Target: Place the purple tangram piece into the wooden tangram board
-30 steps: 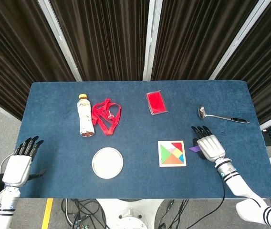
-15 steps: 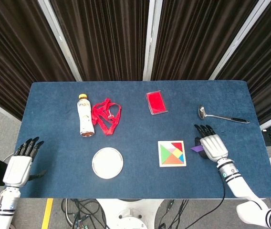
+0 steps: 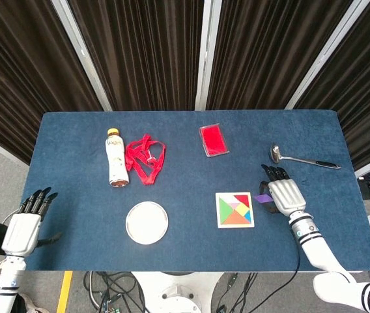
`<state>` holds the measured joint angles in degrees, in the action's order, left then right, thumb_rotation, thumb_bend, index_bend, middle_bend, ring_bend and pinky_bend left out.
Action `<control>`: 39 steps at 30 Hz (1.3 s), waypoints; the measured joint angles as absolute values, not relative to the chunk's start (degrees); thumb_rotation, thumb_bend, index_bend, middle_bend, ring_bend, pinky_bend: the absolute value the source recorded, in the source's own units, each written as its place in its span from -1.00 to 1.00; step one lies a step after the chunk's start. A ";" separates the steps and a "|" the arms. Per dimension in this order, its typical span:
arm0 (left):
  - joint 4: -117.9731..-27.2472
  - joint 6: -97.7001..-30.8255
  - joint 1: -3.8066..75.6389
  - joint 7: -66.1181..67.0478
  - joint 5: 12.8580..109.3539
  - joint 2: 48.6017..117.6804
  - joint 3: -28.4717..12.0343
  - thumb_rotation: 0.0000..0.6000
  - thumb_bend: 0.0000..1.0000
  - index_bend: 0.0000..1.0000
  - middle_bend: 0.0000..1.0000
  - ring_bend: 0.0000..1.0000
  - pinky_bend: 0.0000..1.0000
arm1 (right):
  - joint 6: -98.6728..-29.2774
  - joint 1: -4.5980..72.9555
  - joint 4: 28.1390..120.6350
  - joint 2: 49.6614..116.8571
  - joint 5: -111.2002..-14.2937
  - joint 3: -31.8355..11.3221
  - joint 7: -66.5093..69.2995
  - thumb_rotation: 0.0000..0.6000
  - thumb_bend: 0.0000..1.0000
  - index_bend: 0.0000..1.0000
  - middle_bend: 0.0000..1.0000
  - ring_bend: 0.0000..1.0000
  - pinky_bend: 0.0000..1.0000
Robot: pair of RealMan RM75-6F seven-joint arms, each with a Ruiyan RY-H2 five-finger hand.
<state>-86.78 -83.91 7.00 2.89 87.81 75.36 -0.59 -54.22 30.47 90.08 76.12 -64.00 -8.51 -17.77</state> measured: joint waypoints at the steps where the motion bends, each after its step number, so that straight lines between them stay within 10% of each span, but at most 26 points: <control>1: -86.68 -83.95 6.96 2.68 87.81 75.34 -0.58 1.00 -0.80 -0.75 -0.93 -1.00 -0.70 | -54.17 30.81 91.29 76.04 -61.96 -8.80 -19.20 1.00 -0.61 0.19 -1.00 -1.00 -1.00; 17: -84.47 -84.19 6.46 -1.57 87.84 75.49 -0.34 1.00 -0.80 -0.75 -0.93 -1.00 -0.70 | -61.96 44.36 101.81 81.99 -28.03 -12.03 -45.70 1.00 -0.59 0.17 -1.00 -1.00 -1.00; 39: -82.29 -84.11 6.15 -5.10 87.31 76.03 -0.65 1.00 -0.80 -0.75 -0.93 -1.00 -0.70 | -71.57 52.72 99.97 90.17 -11.71 -15.12 -53.17 1.00 -0.57 0.15 -1.00 -1.00 -1.00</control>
